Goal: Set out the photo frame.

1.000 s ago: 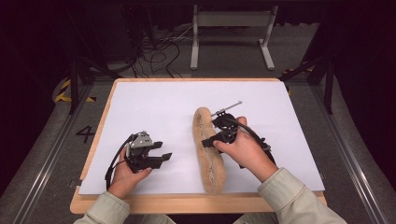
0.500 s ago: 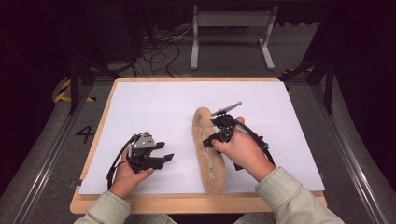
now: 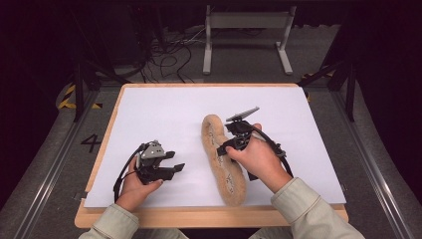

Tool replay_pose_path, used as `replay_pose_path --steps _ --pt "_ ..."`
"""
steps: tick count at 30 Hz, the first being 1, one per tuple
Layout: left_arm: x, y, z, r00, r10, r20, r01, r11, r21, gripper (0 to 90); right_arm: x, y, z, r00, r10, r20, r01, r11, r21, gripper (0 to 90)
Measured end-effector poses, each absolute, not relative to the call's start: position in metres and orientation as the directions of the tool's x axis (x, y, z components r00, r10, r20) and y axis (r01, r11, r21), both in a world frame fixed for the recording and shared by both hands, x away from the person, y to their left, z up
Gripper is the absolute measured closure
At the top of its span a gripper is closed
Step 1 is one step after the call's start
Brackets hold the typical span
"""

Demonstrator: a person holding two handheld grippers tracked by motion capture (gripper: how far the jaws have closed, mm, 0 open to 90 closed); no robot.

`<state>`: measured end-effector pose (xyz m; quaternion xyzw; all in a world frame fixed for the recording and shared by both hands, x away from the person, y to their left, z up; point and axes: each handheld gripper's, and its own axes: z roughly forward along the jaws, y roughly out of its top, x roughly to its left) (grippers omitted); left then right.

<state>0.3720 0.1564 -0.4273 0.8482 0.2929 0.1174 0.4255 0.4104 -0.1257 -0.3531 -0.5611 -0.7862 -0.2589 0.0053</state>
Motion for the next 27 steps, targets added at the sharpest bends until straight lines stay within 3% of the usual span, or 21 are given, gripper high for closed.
replay_pose_path --steps 7,27 --pt "0.372 0.160 -0.426 0.792 0.608 -0.053 0.403 -0.455 0.794 42.5 0.415 -0.132 -0.343 -0.419 0.859 0.295 0.860 0.271 0.433 66.3" --pt "0.366 0.180 -0.426 0.745 0.665 -0.053 0.426 -0.413 0.805 42.8 0.443 -0.149 -0.314 -0.748 0.646 0.154 0.631 0.618 0.469 66.3"
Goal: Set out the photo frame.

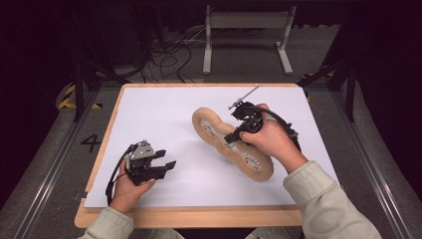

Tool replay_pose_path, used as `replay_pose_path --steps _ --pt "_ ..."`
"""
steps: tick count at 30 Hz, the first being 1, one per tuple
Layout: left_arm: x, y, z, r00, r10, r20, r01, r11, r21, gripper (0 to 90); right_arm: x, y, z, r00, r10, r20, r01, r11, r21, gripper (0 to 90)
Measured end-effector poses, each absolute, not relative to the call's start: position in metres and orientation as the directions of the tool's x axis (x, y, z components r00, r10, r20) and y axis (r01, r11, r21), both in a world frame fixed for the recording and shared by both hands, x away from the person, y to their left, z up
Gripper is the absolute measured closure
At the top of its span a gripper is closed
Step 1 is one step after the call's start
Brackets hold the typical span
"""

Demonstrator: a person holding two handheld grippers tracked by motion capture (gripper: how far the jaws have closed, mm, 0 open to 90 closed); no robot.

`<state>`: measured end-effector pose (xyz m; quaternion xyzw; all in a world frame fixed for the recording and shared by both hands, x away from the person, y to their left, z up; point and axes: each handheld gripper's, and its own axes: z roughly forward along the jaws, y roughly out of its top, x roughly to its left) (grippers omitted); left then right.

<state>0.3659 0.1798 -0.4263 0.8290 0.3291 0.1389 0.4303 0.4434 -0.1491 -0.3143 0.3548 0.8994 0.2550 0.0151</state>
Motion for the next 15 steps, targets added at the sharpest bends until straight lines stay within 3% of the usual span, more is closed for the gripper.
replay_pose_path --steps 7,15 --pt "0.362 0.192 -0.428 0.713 0.697 -0.071 0.450 -0.377 0.809 42.9 0.453 -0.148 -0.305 -0.868 0.489 0.089 0.466 0.739 0.487 66.2" --pt "0.362 0.199 -0.428 0.708 0.704 -0.066 0.448 -0.374 0.812 42.9 0.456 -0.140 -0.298 -0.927 0.376 -0.002 0.333 0.823 0.461 66.1"
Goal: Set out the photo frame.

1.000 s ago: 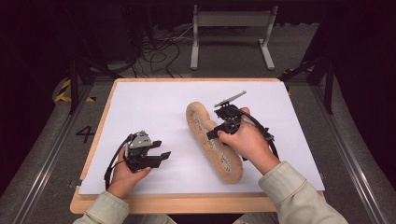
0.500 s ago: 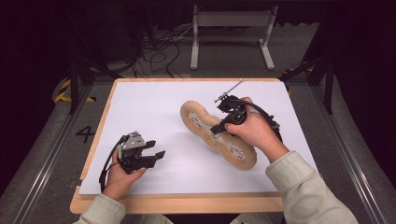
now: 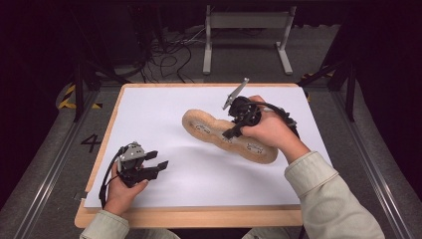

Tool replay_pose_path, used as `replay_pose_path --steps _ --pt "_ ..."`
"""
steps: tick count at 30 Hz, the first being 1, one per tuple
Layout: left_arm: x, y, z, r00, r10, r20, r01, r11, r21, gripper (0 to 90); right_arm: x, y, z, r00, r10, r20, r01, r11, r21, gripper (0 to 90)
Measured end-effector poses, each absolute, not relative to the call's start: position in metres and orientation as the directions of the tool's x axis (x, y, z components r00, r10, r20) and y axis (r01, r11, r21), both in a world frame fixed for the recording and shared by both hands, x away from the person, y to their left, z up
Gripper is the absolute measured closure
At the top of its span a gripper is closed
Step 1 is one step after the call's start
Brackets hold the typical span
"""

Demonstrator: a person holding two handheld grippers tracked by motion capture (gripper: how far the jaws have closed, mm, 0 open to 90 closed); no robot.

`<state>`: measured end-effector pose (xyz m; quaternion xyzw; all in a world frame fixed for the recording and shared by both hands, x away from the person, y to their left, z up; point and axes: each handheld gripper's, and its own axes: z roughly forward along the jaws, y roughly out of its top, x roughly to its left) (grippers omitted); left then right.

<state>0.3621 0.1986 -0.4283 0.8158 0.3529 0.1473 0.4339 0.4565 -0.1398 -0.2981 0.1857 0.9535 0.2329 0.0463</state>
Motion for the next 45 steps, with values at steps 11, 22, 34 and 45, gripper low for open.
replay_pose_path --steps 11,22,34,45 --pt "0.364 0.198 -0.429 0.709 0.701 -0.081 0.455 -0.366 0.812 42.9 0.461 -0.130 -0.301 -0.980 0.196 -0.020 0.171 0.897 0.409 66.1" --pt "0.366 0.196 -0.430 0.712 0.697 -0.081 0.454 -0.370 0.811 42.8 0.468 -0.125 -0.321 -0.994 0.105 0.031 0.108 0.921 0.374 66.0" --pt "0.366 0.195 -0.430 0.713 0.697 -0.082 0.455 -0.371 0.809 42.6 0.474 -0.129 -0.338 -0.997 0.049 0.064 0.070 0.925 0.373 65.7" --pt "0.366 0.195 -0.431 0.713 0.697 -0.077 0.452 -0.373 0.810 42.5 0.479 -0.135 -0.341 -0.998 0.065 0.007 0.063 0.926 0.372 64.1"
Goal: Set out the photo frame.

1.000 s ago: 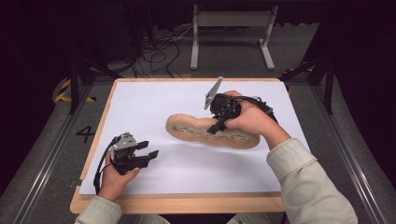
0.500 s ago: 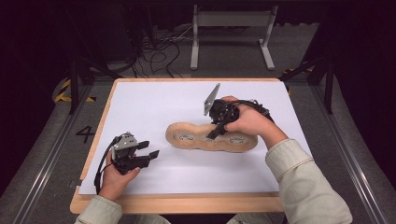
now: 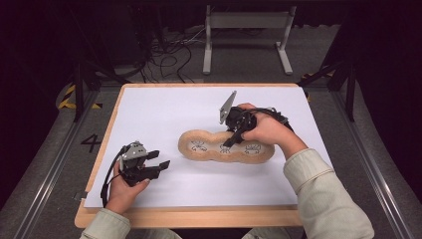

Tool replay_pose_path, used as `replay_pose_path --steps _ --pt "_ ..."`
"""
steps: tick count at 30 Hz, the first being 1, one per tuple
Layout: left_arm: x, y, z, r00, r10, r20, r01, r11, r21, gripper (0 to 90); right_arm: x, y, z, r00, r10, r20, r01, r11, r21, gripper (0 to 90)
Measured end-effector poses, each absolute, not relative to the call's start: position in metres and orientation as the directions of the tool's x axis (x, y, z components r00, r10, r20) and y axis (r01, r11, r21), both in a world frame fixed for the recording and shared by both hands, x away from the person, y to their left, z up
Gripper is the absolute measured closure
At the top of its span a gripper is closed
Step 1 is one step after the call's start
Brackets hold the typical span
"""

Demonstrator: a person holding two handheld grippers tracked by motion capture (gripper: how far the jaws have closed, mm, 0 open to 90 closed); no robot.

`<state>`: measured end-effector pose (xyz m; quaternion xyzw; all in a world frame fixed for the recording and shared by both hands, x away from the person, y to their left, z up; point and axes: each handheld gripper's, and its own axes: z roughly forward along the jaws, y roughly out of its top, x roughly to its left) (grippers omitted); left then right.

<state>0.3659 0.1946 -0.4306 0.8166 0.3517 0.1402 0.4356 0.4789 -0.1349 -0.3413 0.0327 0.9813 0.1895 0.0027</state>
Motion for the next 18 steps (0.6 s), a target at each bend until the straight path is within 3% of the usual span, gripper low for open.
replay_pose_path --steps 12,18 --pt "0.3662 0.1946 -0.4307 0.716 0.694 -0.076 0.451 -0.377 0.809 42.5 0.4824 -0.1379 -0.3414 -0.991 0.120 -0.052 0.091 0.918 0.385 61.5" --pt "0.3663 0.1946 -0.4307 0.716 0.694 -0.077 0.451 -0.376 0.809 42.4 0.4838 -0.1418 -0.3398 -0.981 0.161 -0.105 0.106 0.909 0.403 47.2"
